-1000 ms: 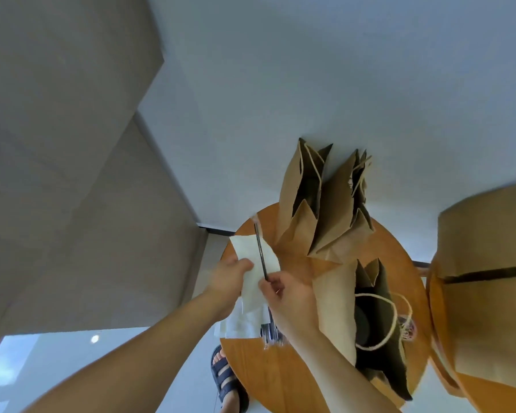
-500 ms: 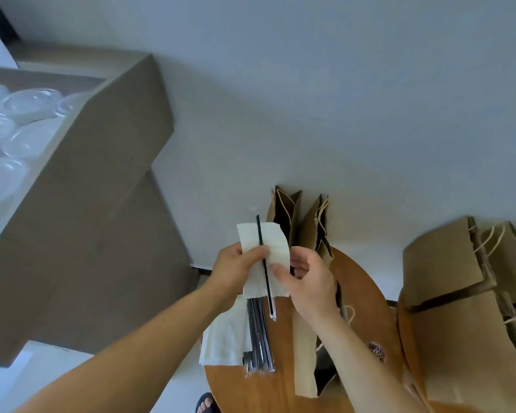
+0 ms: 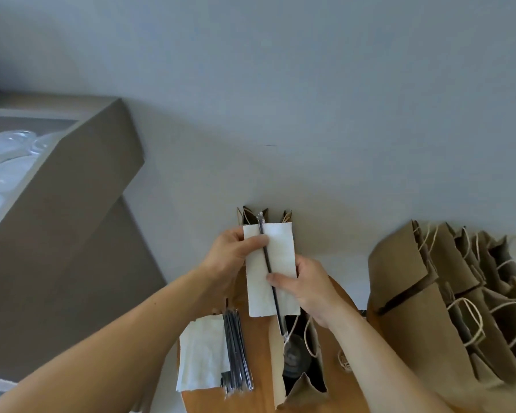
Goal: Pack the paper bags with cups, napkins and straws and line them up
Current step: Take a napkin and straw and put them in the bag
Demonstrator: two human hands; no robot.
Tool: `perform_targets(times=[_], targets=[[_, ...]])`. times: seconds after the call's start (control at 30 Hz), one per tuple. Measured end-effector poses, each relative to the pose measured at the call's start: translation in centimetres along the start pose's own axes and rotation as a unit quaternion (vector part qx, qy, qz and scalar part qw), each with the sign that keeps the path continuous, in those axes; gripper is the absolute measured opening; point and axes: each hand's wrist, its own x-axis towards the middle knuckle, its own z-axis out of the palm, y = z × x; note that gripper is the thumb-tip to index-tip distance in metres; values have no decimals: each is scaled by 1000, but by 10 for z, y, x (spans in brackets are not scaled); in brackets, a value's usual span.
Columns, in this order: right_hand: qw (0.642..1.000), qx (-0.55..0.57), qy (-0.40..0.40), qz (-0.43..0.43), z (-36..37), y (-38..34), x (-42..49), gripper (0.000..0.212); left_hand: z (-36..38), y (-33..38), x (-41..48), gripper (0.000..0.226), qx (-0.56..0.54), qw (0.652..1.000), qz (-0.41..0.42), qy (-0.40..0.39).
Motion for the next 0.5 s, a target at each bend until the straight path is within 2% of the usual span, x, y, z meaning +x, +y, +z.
perform_targets(times=[0.1, 0.17, 0.23, 0.3, 0.37, 0.43, 0.5], targets=[[999, -32, -3, -18, -11, -3, -6, 24, 8, 4, 4, 20, 37, 999, 17, -27], [997, -70, 24, -32, -20, -7, -6, 20, 9, 3, 10, 18, 33, 998, 40, -20], [990, -102, 95, -36, -30, -10, -2, 15, 6, -7, 17, 21, 65, 996, 56, 15], [974, -135, 176, -45, -38, -9, 5, 11, 1, -33, 21, 31, 179, 983, 29, 15], [956, -165, 237, -52, -41, -5, 14, 10, -3, -69, 19, 45, 323, 941, -57, -83], [945, -197, 260, -37, -40, 2, 23, 22, -3, -106, 12, 68, 435, 864, -142, -210], [934, -248, 256, -12, -34, 12, 30, 26, 8, -133, 1, 86, 509, 790, -190, -284]])
